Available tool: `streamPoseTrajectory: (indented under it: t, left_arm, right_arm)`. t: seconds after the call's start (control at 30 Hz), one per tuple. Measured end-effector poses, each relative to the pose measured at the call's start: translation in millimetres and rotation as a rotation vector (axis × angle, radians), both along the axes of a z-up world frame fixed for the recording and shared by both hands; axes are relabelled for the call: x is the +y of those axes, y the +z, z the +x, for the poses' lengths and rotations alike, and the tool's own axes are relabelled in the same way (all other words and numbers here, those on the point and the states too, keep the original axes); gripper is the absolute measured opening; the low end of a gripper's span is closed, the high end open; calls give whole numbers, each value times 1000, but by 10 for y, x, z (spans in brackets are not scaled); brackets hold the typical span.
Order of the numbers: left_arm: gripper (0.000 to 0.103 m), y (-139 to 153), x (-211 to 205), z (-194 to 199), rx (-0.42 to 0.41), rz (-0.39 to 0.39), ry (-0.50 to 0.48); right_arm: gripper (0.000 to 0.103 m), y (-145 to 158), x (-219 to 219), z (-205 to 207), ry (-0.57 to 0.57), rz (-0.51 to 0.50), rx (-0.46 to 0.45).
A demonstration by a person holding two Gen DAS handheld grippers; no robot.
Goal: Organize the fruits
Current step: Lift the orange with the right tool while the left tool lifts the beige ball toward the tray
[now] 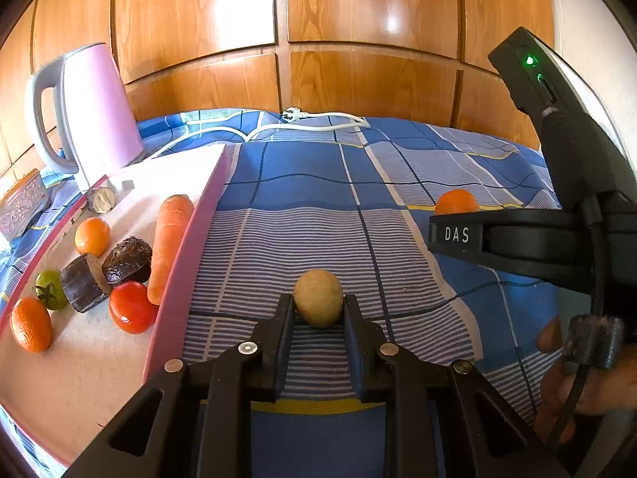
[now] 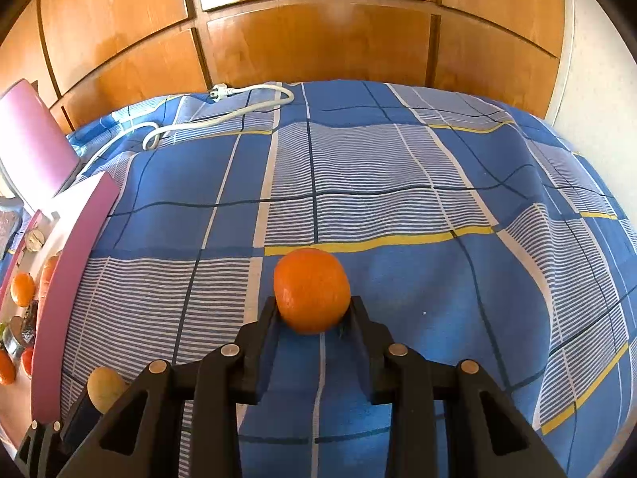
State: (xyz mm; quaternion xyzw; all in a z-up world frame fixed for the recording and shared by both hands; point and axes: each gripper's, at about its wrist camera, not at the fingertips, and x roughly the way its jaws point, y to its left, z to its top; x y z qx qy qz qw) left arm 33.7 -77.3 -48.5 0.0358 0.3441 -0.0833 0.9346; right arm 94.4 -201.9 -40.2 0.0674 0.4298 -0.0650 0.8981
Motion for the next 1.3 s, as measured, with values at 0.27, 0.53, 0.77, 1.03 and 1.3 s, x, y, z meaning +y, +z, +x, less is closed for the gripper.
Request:
streamPoseTrajectory:
  t: [0.27,0.53,0.77,1.03,1.3]
  left_arm:
    - [24,14,10,-22,-2,-11,0]
    - [24,28,16,-49,5,-20,6]
    - [24,61,52,-87,18,-49,11]
    - [24,163,121,-163,-8,-86,16]
    - [24,264,185,-255,-46,-103,17]
  right_arm:
    - [33,4,19,1,5,-19,-1]
    - [33,12,2,-11,4,-3,-1]
    - [33,41,-23,-45,3,45,-5]
    - [33,57,-61,-129,-4,114,-9]
    - [32,73,-110,-210,-23,168,-21]
